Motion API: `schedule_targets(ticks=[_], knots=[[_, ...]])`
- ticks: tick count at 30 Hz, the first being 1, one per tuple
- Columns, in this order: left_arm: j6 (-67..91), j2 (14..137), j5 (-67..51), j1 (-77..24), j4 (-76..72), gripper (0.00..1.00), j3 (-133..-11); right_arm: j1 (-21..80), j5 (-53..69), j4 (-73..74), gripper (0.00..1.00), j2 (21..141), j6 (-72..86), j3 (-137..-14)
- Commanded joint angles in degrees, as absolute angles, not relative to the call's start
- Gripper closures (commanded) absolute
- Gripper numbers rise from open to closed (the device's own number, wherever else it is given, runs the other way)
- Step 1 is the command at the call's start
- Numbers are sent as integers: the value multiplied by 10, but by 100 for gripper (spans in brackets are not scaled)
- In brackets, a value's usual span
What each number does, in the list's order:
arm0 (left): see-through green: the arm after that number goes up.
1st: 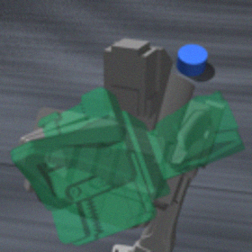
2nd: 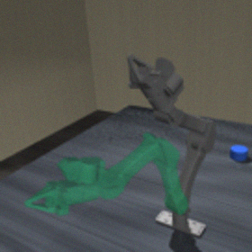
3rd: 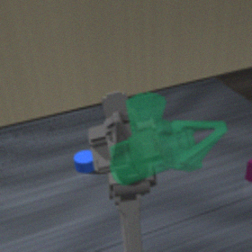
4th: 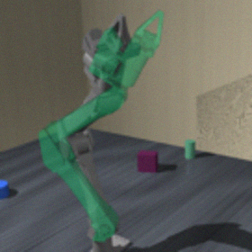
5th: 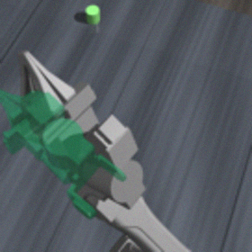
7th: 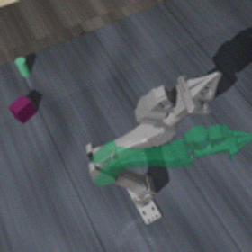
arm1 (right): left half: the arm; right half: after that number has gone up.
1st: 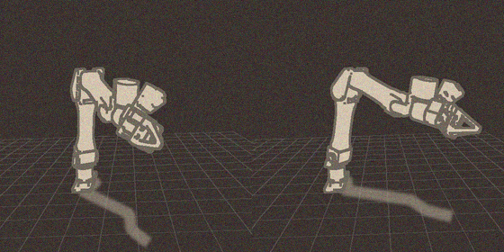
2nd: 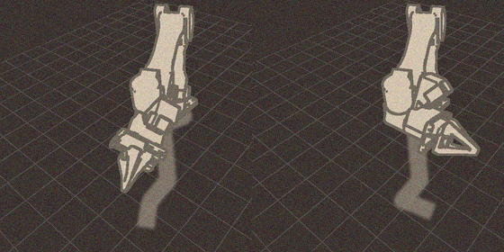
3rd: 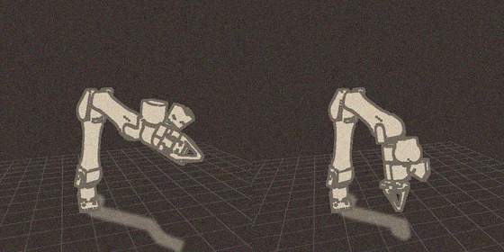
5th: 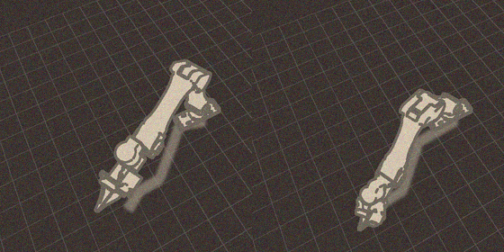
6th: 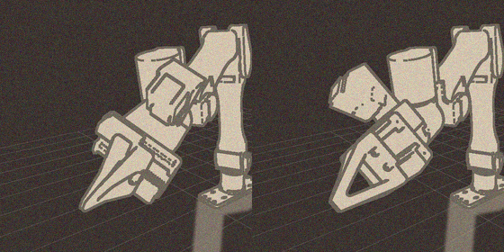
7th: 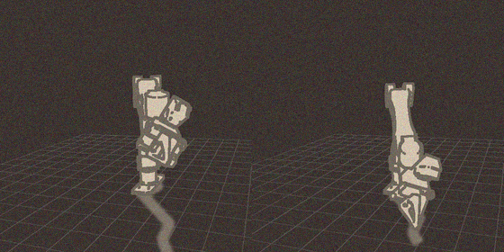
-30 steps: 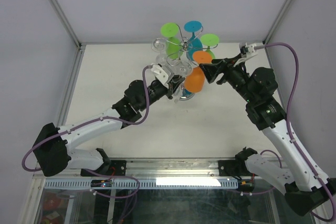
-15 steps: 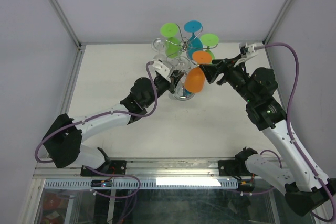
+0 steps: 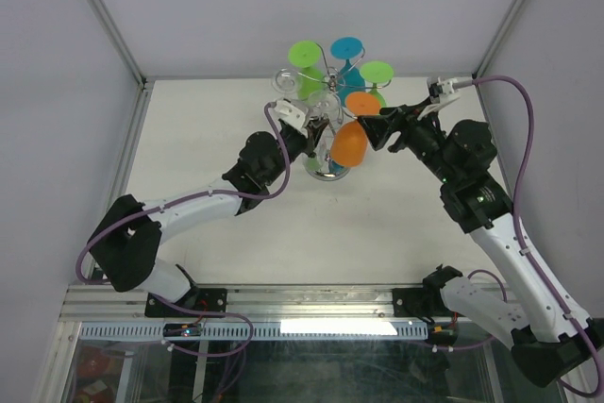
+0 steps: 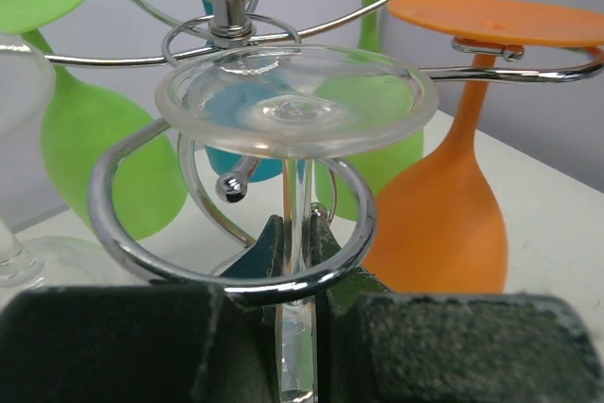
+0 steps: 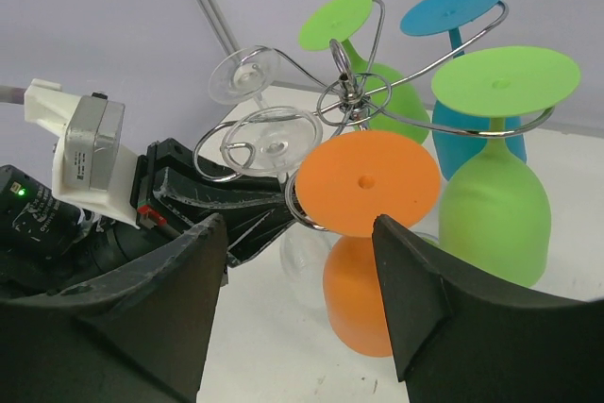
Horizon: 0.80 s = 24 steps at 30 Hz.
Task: Place the wine glass upside down on the wine glass rack
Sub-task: Turn the wine glass upside down at the wine rack.
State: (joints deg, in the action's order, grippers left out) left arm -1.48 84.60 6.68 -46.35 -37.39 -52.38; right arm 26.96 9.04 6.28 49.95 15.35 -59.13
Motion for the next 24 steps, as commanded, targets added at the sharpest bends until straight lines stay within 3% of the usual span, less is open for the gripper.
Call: schedule_targets(ticks=[1,9,24], knots=[[-5,850,105,-456,-412,100,-560,267,98,49,34,505,146,-606],[5,845,159,-455,-425,100,-555,267,102,50,34,511,144,-609],[13,774,151,-456,-467,100,-475,268,109,46,34,520,145,-607]])
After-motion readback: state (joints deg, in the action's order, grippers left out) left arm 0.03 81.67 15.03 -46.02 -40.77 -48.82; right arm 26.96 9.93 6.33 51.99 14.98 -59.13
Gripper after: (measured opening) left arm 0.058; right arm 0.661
